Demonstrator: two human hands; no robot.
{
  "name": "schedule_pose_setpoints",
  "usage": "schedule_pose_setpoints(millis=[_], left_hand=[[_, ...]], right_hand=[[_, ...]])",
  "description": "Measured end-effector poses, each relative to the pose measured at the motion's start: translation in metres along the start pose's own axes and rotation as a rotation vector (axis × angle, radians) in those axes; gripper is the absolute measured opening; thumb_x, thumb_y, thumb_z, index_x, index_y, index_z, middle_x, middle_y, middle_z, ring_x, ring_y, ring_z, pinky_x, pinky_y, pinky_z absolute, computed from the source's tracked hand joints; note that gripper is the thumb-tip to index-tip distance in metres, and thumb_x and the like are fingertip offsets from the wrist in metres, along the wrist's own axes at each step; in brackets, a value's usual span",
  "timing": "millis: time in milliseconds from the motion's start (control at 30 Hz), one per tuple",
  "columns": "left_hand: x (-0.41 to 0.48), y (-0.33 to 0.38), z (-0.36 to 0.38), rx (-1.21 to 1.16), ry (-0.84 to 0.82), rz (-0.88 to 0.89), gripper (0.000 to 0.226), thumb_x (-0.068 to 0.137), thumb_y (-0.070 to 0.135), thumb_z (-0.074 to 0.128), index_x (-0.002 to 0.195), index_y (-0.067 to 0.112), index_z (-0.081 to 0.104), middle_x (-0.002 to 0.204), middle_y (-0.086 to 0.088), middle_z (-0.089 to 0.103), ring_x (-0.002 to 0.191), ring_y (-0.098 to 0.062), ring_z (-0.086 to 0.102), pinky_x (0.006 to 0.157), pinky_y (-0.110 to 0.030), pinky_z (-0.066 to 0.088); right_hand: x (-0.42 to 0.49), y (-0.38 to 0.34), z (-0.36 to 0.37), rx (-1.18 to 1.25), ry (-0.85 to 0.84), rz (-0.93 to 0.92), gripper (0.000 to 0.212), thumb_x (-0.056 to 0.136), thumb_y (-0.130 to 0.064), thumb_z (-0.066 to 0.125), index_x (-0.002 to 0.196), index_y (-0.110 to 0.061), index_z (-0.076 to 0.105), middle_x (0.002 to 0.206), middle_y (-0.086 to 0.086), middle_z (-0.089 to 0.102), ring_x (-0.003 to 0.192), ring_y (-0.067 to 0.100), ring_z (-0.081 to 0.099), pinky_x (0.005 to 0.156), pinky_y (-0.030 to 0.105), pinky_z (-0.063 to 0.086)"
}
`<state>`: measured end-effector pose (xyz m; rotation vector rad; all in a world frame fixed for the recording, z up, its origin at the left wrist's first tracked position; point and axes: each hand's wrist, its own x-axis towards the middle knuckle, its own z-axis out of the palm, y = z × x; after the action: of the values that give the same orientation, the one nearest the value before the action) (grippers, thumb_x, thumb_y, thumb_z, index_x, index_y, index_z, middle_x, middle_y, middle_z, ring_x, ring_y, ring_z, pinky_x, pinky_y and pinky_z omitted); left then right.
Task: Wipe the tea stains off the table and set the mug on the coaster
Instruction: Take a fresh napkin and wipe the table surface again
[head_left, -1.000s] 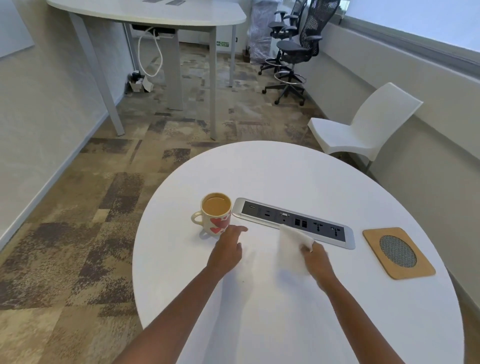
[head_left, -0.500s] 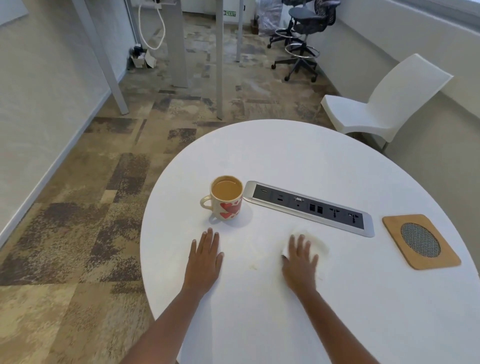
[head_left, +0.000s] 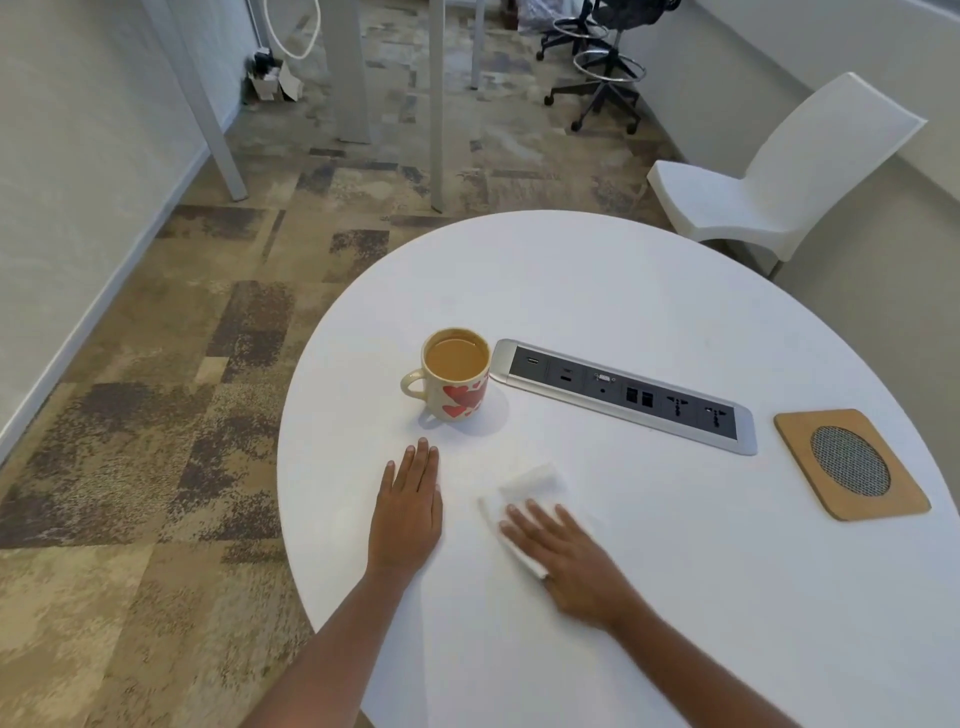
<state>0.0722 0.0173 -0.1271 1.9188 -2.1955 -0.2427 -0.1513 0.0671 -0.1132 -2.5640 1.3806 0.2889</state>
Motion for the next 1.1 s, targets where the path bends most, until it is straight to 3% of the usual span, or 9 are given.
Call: schedule_pose_setpoints(millis=[67, 133, 267, 367, 467, 600, 700, 867, 1100], left_hand=[[0.000, 0.000, 0.002, 0.007, 0.006, 0.007, 0.052, 0.094, 0.018, 0.017, 0.122, 0.001, 0.057, 0.127, -0.016, 0.062, 0.114, -0.029, 0.062, 0.101, -0.037, 0.027], [0.000, 0.000, 0.002, 0.010, -0.003, -0.001, 0.060, 0.097, 0.023, 0.007, 0.122, 0.001, 0.057, 0.127, -0.016, 0.061, 0.115, -0.029, 0.061, 0.102, -0.036, 0.026], [0.001, 0.001, 0.001, 0.014, 0.007, 0.014, 0.065, 0.097, 0.027, 0.002, 0.122, 0.003, 0.057, 0.127, -0.015, 0.061, 0.114, -0.028, 0.061, 0.102, -0.036, 0.025], [0.001, 0.001, 0.001, 0.019, 0.007, 0.014, 0.064, 0.097, 0.027, 0.002, 0.123, 0.005, 0.057, 0.128, -0.014, 0.061, 0.115, -0.028, 0.061, 0.102, -0.036, 0.025], [0.001, 0.001, 0.001, 0.006, -0.001, 0.007, 0.064, 0.097, 0.028, 0.003, 0.123, 0.005, 0.057, 0.128, -0.013, 0.061, 0.115, -0.027, 0.061, 0.102, -0.036, 0.025], [0.001, 0.001, 0.001, 0.006, -0.019, 0.009, 0.064, 0.098, 0.029, 0.005, 0.122, 0.005, 0.058, 0.128, -0.013, 0.062, 0.115, -0.027, 0.061, 0.103, -0.035, 0.026], [0.002, 0.001, 0.001, 0.006, -0.035, 0.016, 0.065, 0.098, 0.030, 0.004, 0.123, 0.005, 0.058, 0.127, -0.013, 0.062, 0.116, -0.026, 0.061, 0.104, -0.035, 0.025], [0.003, 0.003, 0.001, -0.016, -0.017, 0.023, 0.056, 0.097, 0.027, 0.013, 0.124, 0.006, 0.057, 0.128, -0.011, 0.062, 0.116, -0.024, 0.061, 0.103, -0.033, 0.025], [0.003, 0.002, 0.001, -0.011, -0.026, 0.027, 0.063, 0.097, 0.030, 0.004, 0.125, 0.006, 0.055, 0.130, -0.012, 0.060, 0.117, -0.025, 0.060, 0.104, -0.033, 0.024]], right_hand=[[-0.018, 0.034, 0.002, 0.041, 0.034, 0.049, 0.090, 0.064, -0.026, 0.040, 0.146, -0.028, 0.002, 0.158, -0.014, -0.003, 0.145, 0.007, -0.003, 0.115, 0.024, -0.001], [-0.036, 0.062, 0.001, 0.138, 0.093, 0.168, 0.089, 0.065, -0.017, 0.036, 0.146, -0.034, 0.002, 0.154, -0.023, -0.011, 0.143, 0.000, -0.008, 0.113, 0.021, 0.002], [-0.053, 0.065, -0.005, 0.338, 0.199, 0.515, 0.066, 0.078, -0.011, 0.024, 0.142, -0.020, 0.013, 0.147, -0.014, 0.005, 0.146, 0.021, 0.012, 0.116, 0.028, 0.005], [-0.034, 0.029, -0.004, 0.417, 0.286, 0.748, 0.071, 0.071, -0.011, 0.026, 0.142, -0.010, 0.028, 0.150, 0.004, 0.019, 0.142, 0.035, 0.020, 0.115, 0.047, 0.015], [-0.002, -0.014, 0.002, 0.312, 0.225, 0.648, 0.074, 0.062, -0.019, 0.033, 0.136, -0.017, 0.038, 0.134, 0.014, 0.054, 0.127, 0.040, 0.043, 0.103, 0.047, 0.029], [0.040, -0.062, -0.010, 0.242, 0.146, 0.464, 0.072, 0.059, -0.025, 0.034, 0.130, -0.025, 0.042, 0.131, 0.008, 0.059, 0.127, 0.030, 0.036, 0.101, 0.043, 0.026], [0.061, -0.058, -0.024, 0.232, 0.096, 0.446, 0.065, 0.064, -0.025, 0.033, 0.127, -0.025, 0.047, 0.130, 0.006, 0.060, 0.120, 0.032, 0.055, 0.092, 0.047, 0.049], [0.077, -0.001, -0.041, 0.221, 0.080, 0.484, 0.058, 0.095, -0.020, 0.033, 0.147, -0.027, 0.008, 0.159, 0.004, 0.000, 0.146, 0.027, 0.001, 0.117, 0.047, 0.008], [0.019, 0.050, -0.034, 0.324, 0.150, 0.870, 0.061, 0.094, -0.012, 0.030, 0.147, -0.029, 0.006, 0.159, 0.003, 0.000, 0.146, 0.029, 0.001, 0.116, 0.051, 0.010]])
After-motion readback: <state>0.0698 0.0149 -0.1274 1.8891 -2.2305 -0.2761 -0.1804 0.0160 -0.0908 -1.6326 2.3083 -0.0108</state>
